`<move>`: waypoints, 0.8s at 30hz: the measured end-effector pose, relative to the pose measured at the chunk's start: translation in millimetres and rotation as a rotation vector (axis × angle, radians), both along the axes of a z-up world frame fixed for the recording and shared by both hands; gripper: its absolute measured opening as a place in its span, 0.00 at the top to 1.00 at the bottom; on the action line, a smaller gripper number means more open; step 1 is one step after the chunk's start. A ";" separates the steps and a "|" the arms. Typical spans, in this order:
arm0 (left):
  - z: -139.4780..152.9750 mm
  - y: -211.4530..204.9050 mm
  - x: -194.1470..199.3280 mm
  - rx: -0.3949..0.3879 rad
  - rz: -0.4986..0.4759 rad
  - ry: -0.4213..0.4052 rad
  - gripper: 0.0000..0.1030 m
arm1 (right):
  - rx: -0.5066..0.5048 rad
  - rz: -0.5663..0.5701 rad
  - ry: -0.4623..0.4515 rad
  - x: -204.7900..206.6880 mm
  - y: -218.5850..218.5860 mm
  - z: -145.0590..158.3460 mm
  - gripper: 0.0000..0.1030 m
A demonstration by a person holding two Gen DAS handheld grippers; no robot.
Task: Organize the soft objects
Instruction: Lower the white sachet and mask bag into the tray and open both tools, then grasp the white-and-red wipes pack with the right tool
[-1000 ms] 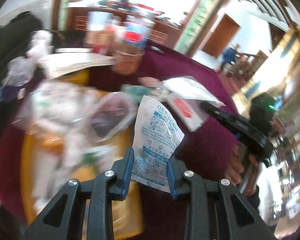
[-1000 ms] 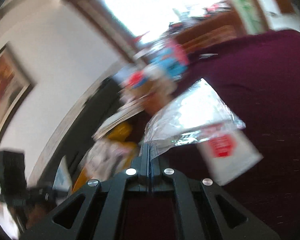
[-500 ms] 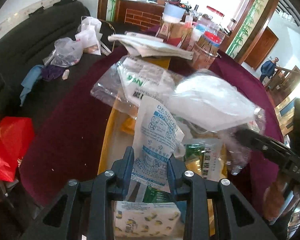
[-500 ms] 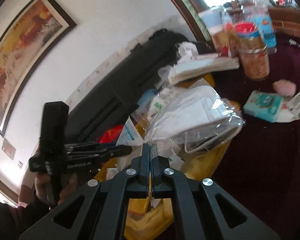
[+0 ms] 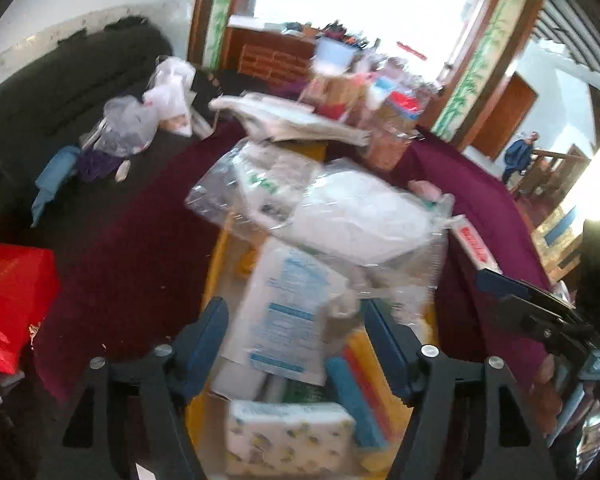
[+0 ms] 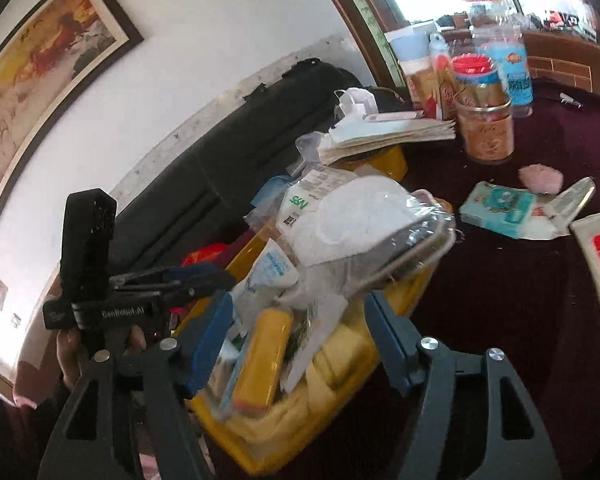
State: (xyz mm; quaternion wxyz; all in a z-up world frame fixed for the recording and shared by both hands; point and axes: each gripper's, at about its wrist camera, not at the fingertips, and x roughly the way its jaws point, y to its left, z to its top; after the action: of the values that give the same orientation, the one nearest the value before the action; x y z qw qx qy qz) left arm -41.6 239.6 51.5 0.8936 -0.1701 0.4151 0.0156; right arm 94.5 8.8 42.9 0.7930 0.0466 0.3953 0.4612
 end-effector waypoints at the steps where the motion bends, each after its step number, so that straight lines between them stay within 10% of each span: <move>1: 5.1 -6.6 -4.8 0.002 -0.016 -0.022 0.28 | -0.008 -0.019 -0.017 -1.8 -6.4 3.6 0.34; 12: 27.3 -113.6 11.4 -0.008 -0.226 -0.079 0.16 | 0.018 -0.413 -0.039 33.3 -138.2 22.8 0.18; 24: 12.5 -157.0 62.9 -0.041 -0.283 0.002 0.16 | -0.136 -0.591 0.174 140.2 -176.9 -39.4 0.15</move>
State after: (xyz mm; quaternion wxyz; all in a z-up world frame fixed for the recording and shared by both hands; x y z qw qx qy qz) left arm 21.3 82.7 64.0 0.8826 -0.1282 0.4363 -0.1191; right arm 234.6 -168.1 3.6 0.8572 0.1456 0.4610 0.1776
